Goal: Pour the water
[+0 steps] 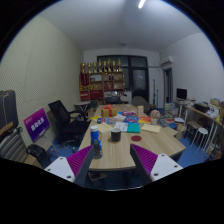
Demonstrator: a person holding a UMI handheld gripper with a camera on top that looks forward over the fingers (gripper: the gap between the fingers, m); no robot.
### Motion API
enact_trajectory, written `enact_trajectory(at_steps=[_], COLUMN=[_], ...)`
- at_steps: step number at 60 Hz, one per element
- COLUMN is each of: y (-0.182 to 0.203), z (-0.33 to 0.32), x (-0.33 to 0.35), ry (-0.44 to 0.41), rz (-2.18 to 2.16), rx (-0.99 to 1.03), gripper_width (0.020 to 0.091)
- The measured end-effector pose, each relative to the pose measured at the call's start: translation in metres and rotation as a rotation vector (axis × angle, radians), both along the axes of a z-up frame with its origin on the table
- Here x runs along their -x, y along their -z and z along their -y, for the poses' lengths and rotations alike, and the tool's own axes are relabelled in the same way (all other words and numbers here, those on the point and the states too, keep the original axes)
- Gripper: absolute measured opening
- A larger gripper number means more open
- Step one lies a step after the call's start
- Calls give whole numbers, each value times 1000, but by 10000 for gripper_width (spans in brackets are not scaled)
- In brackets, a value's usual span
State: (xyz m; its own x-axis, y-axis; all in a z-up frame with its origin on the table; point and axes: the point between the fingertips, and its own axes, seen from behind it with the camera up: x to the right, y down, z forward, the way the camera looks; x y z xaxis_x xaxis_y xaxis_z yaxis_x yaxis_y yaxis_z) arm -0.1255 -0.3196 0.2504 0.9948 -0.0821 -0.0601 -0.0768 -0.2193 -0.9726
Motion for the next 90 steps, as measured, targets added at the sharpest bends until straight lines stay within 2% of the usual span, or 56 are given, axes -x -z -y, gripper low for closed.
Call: enact_trajectory(at_steps=[3,5,14,22,30,34,39,43,44,46,50,56,57,60,62,63,68,72,83,84,85,90], y=[9,21,78,119,155,159,165,175,179,183,180,178,178,182,181,181,176,149,80,70,80,73], z=[-15,-38,-112,-203,-271,-291,-320,-331,-333,-338,-339,-344,-344,-346,-352,-353,-364,-377,-413,-415,-428,-440], x=[15,51,74,102,106,106,105,120,121,115,109,116,116,127,119,121,139,144,128,140,125,113], ry=[-20,-29,-94,-135,-107,-71,-68,-100,-101,-89,-92,-128,-133,-144,-173,-190,-279,-308,-262,-232,-248,-244], rz=[-1,3,12,61,128,151,128,123,128,154,180,228,230,216,204,196,71,-103,-903,-980,-1057,-1432], rx=[3,5,17,22,54,38,16,22,29,31,-8,-7,-4,9,24,34,81,92,126,135,136,180], gripper_width=[816,816,816,803,806,807,808,782,707,615,589,593,564,541,538,507,495,496,491,492,493,488])
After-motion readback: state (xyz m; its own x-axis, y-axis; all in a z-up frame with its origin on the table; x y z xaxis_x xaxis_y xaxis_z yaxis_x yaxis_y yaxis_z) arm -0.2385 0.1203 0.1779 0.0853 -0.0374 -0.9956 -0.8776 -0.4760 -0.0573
